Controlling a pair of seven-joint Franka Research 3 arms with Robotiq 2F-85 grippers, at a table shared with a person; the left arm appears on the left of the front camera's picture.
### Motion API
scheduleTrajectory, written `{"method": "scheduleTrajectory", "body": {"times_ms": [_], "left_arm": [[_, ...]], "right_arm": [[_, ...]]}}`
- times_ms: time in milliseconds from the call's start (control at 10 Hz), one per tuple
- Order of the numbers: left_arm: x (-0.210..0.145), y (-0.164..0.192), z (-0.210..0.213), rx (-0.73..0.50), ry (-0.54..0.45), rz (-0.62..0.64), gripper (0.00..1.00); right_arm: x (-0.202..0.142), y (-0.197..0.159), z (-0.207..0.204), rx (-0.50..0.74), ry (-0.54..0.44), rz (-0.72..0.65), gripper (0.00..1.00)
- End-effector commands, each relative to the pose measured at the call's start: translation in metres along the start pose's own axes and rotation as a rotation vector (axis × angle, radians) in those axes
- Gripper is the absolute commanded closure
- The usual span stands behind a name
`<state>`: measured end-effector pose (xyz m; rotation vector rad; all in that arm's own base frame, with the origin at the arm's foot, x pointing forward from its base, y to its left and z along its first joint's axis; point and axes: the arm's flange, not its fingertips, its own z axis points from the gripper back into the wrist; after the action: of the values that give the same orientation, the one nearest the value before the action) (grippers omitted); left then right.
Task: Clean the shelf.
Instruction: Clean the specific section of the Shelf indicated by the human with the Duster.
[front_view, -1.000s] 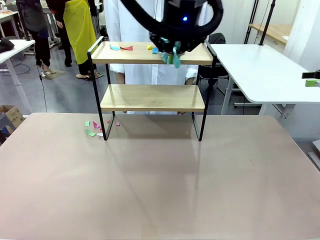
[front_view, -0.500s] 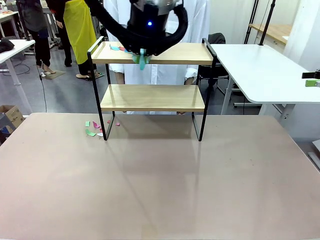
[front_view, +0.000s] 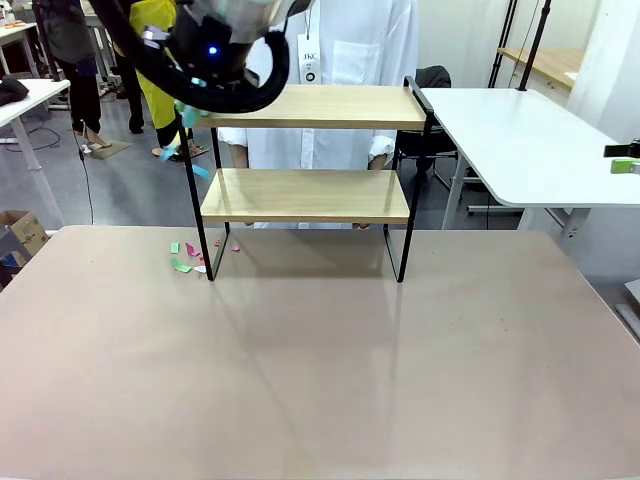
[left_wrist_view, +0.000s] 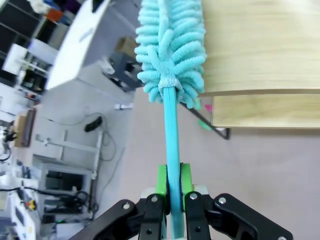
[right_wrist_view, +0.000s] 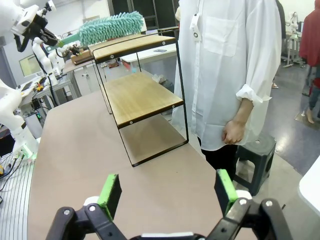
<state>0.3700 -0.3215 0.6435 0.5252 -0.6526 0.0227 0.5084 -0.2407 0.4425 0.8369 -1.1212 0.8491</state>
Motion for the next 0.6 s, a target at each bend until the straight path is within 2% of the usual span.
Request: {"method": "scheduleTrajectory", "body": {"times_ms": [0,200,400,500], "left_arm": [[-0.012,0.012,0.008,0.12,-0.094,0.001,0.87],[-0.013,0.023,0.03,0.139,-0.173,0.008,0.87],[-0.013,0.028,0.046,-0.012,-0.196,-0.006,0.87],[-0.01,0.02,0.037,0.104,-0.149,-0.002,0.87]], "right_arm": [[0.003,0.001,0.0,0.001,0.004,0.005,0.0],[0.003,0.001,0.0,0.001,0.004,0.005,0.0],[0.003,0.001,0.0,0.001,0.004,0.005,0.0],[0.003,0.001,0.0,0.001,0.004,0.005,0.0]]}}
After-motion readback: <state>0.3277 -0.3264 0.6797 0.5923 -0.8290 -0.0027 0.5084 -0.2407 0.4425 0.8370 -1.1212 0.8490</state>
